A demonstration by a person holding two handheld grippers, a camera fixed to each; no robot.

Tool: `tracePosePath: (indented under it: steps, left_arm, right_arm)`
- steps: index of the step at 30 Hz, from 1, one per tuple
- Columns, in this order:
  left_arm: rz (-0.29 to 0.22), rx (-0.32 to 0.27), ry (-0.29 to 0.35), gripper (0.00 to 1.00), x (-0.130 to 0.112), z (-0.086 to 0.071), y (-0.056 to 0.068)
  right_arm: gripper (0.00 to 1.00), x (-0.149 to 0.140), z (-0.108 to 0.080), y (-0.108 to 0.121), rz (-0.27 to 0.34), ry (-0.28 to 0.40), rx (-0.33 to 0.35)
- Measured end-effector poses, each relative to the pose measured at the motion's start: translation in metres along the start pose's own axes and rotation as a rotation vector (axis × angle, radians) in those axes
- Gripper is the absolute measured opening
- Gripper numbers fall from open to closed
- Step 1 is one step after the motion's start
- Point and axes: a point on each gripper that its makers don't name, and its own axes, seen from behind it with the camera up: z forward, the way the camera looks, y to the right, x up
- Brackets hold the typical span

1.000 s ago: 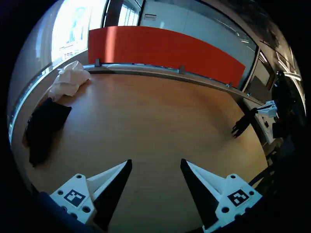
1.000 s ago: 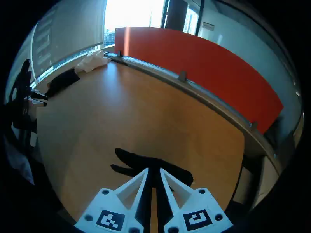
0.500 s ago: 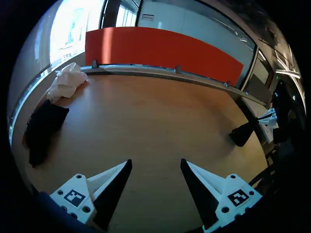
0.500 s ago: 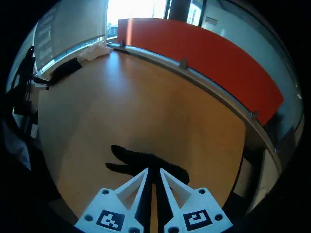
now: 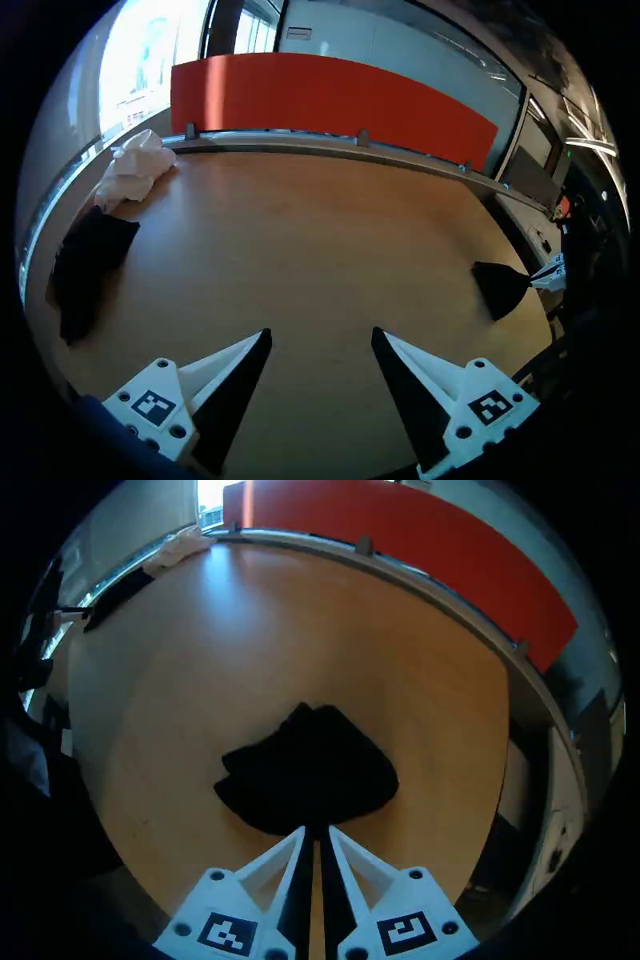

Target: Fold towel

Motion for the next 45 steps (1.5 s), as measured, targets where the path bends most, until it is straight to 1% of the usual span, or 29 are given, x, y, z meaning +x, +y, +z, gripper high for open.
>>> tracePosePath:
  steps: [6,12,21,24,32,37,41,43,45]
  left_arm:
    - [0.005,0.000,-0.003,0.93,-0.002,-0.001,0.001]
    - [0.009,0.002,-0.005,0.93,-0.003,-0.003,0.000]
    - [0.014,0.007,-0.006,0.92,-0.004,-0.005,-0.004]
    - [0.014,0.009,-0.007,0.92,-0.006,-0.005,-0.005]
    - [0.009,0.014,-0.008,0.93,-0.007,-0.005,-0.010]
    - [0.009,0.014,-0.007,0.93,-0.005,-0.005,-0.011]
    - [0.011,0.013,-0.006,0.93,-0.004,-0.003,-0.011]
    - [0.011,0.012,-0.005,0.93,-0.003,-0.002,-0.011]
    - [0.010,0.011,-0.003,0.93,-0.002,-0.002,-0.011]
  right_arm:
    - [0.05,-0.034,0.009,0.002,0.038,-0.064,-0.023]
    - [0.05,-0.051,0.018,0.005,0.095,-0.101,-0.051]
    - [0.05,-0.065,0.028,0.011,0.144,-0.148,-0.104]
    - [0.05,-0.068,0.031,0.010,0.157,-0.158,-0.111]
    - [0.05,-0.072,0.034,0.008,0.193,-0.167,-0.122]
    - [0.06,-0.072,0.035,0.007,0.216,-0.158,-0.129]
    - [0.09,-0.072,0.034,0.008,0.226,-0.146,-0.140]
    - [0.14,-0.072,0.032,0.009,0.230,-0.142,-0.148]
    - [0.22,-0.073,0.030,0.009,0.232,-0.138,-0.156]
